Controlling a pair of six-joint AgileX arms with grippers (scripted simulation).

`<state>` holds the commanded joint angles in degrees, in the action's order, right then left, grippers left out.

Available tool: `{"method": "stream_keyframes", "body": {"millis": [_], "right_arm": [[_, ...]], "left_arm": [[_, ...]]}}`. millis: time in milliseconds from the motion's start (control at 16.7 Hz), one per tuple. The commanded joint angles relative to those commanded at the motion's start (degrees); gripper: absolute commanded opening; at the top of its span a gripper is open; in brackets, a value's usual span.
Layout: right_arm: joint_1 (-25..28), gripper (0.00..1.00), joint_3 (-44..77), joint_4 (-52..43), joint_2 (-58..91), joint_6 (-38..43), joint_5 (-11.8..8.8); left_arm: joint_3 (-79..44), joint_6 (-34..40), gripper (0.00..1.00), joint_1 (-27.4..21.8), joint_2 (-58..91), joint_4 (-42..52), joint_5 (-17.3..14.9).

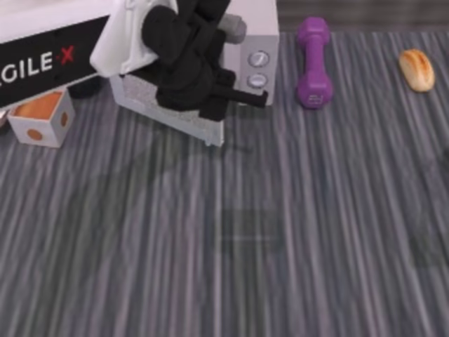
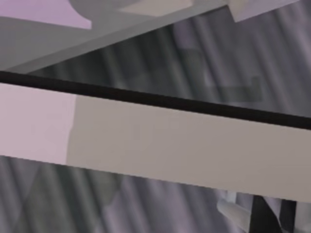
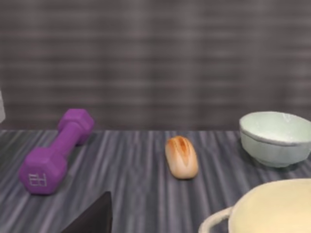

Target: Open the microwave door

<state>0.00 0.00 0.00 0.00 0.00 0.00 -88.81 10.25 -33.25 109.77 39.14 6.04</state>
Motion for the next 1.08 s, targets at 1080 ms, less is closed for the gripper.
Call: {"method": "stream_keyframes", "body": {"millis": [1080], "right_arm": [[0.0,1.0,0.0,0.0,0.0,0.0,0.0]], "left_arm": [[6.2,-7.4,0.0,2.0,-4.6,-2.0,-4.2]]}}
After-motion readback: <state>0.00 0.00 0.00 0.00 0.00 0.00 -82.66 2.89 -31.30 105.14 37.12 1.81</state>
